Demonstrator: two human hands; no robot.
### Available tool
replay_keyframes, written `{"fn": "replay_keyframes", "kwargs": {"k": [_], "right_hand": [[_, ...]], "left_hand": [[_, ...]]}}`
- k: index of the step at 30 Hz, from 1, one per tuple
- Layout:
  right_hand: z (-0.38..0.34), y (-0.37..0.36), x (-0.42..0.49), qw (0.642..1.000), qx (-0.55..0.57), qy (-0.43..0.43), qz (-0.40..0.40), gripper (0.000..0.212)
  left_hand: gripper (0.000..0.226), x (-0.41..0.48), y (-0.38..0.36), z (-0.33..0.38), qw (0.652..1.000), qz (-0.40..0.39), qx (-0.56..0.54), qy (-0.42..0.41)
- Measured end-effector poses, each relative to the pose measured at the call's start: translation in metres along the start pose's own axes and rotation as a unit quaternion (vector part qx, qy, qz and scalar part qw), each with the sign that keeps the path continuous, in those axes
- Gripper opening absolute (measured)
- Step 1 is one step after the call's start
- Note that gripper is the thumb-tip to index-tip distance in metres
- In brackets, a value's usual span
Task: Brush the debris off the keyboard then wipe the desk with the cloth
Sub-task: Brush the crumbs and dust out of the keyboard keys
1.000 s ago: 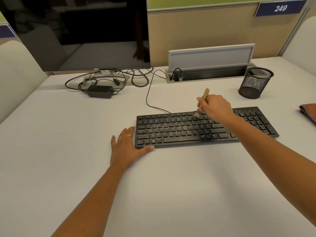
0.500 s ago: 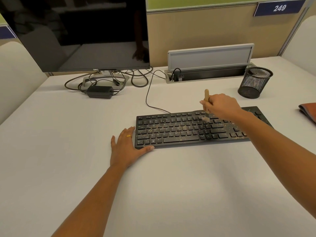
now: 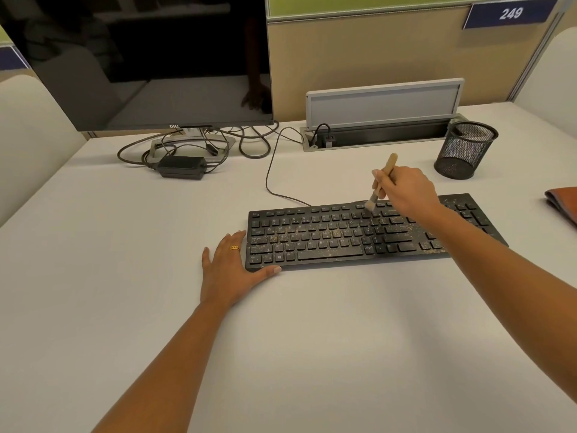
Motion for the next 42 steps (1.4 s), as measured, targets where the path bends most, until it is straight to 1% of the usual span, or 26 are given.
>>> {"fn": "replay_keyframes", "kwargs": {"k": [4, 6, 8, 11, 15, 18, 20, 21, 23, 26, 28, 30, 33, 34, 39, 42], "right_hand": [[0.007, -0.011, -0.001, 0.999, -0.027, -0.008, -0.021, 0.048], [0.006, -0.012, -0.001, 0.999, -0.022, -0.009, -0.029, 0.045], [0.005, -0.008, -0.001, 1.000, -0.005, -0.012, -0.019, 0.042], [0.011, -0.005, -0.001, 1.000, 0.005, -0.020, 0.010, 0.048], [0.011, -0.011, -0.004, 1.000, -0.023, -0.002, -0.017, 0.048], [-0.001, -0.007, -0.005, 0.999, 0.026, 0.026, -0.024, 0.044], [-0.006, -0.011, -0.007, 0.996, 0.054, 0.044, -0.055, 0.040], [-0.008, -0.013, -0.009, 0.995, 0.045, 0.058, -0.073, 0.040], [-0.009, -0.013, -0.011, 0.992, -0.016, 0.090, -0.090, 0.042], [-0.006, -0.005, -0.007, 0.982, -0.133, 0.106, -0.079, 0.045], [-0.002, 0.000, -0.004, 0.977, -0.175, 0.101, -0.063, 0.048], [-0.001, 0.004, -0.004, 0.982, -0.157, 0.095, -0.038, 0.048], [-0.002, 0.005, -0.004, 0.997, -0.046, 0.056, -0.013, 0.046], [-0.003, 0.003, -0.005, 0.999, -0.031, 0.043, -0.011, 0.045], [-0.002, -0.007, -0.009, 0.996, -0.074, 0.043, -0.029, 0.046], [-0.001, 0.000, -0.005, 0.998, -0.053, 0.029, -0.015, 0.045]], "left_hand": [[0.115, 0.000, 0.000, 0.000, 1.000, 0.002, 0.000, 0.000], [0.115, 0.000, 0.000, 0.000, 1.000, 0.003, 0.001, 0.000], [0.115, 0.000, 0.000, 0.000, 1.000, 0.002, 0.002, 0.001], [0.113, 0.000, 0.000, 0.000, 1.000, 0.001, 0.002, 0.002], [0.110, 0.000, 0.000, -0.001, 1.000, 0.004, 0.000, 0.004], [0.113, 0.000, 0.000, -0.001, 1.000, 0.004, 0.000, 0.002], [0.114, -0.001, 0.000, 0.000, 1.000, 0.003, 0.000, 0.001], [0.114, -0.001, 0.000, 0.001, 1.000, 0.003, 0.001, 0.000], [0.115, -0.001, 0.001, 0.001, 1.000, 0.004, -0.001, -0.001], [0.115, -0.001, 0.001, 0.001, 1.000, 0.004, -0.001, -0.001], [0.115, -0.001, 0.000, 0.001, 1.000, 0.002, 0.000, -0.001], [0.114, -0.001, 0.000, 0.001, 1.000, 0.001, 0.000, -0.001], [0.115, 0.000, 0.001, 0.001, 1.000, 0.003, -0.003, -0.001], [0.115, -0.001, 0.000, 0.001, 1.000, 0.003, -0.006, -0.001], [0.112, -0.001, 0.000, 0.000, 1.000, 0.002, -0.002, 0.001], [0.116, 0.000, 0.001, 0.002, 1.000, 0.002, 0.000, -0.002]]}}
Point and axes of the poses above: each hand's wrist, its own x-axis towards the middle knuckle, its own y-axis out of the back of the hand, z = x × y, the point moved 8 cm from there along x, towards the middle knuckle, and after that the axes turned 10 degrees about -x, right-handed, at the moved point
